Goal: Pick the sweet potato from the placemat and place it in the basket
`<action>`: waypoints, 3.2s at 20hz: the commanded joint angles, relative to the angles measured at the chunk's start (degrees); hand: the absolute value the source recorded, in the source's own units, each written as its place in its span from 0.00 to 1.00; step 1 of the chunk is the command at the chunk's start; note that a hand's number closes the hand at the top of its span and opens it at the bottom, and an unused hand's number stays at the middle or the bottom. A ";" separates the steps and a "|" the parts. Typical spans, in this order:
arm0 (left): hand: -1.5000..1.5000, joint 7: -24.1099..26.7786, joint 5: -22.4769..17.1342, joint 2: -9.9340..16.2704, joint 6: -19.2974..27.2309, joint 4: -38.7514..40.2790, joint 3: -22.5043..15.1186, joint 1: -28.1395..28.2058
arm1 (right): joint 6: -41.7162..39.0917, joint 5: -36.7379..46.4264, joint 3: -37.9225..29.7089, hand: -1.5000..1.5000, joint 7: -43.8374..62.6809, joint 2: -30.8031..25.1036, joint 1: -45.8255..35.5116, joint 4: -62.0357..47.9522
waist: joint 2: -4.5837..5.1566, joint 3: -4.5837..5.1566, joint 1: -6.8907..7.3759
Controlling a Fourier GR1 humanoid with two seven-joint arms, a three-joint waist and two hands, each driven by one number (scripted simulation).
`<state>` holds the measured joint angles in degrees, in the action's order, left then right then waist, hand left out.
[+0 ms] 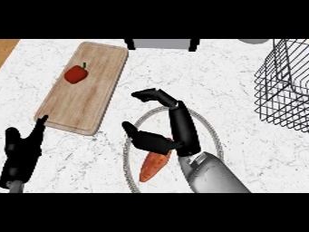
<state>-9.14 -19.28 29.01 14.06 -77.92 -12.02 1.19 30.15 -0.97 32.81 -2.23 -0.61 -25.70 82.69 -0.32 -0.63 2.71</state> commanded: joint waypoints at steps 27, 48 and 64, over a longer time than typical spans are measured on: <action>0.50 -1.43 -0.66 -3.71 -0.97 -1.77 -0.67 7.80 | -43.89 2.54 5.16 0.00 80.21 -15.28 -39.10 6.28 | -1.42 0.95 -7.35; 0.50 -2.97 1.76 -5.66 -2.00 -3.37 -1.45 7.12 | -33.08 2.24 12.58 0.00 85.11 -18.04 -32.89 15.43 | -0.23 0.73 -4.70; 0.50 -2.21 2.97 -6.28 -3.34 -4.60 -0.13 8.80 | -30.04 11.29 18.17 0.00 82.20 -16.44 -19.68 15.90 | -0.20 0.68 -3.79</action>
<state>-10.34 -15.34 26.53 12.37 -82.64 -8.38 7.73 -1.34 8.72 50.68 68.81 -18.04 -47.69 96.29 -0.80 -1.05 -0.99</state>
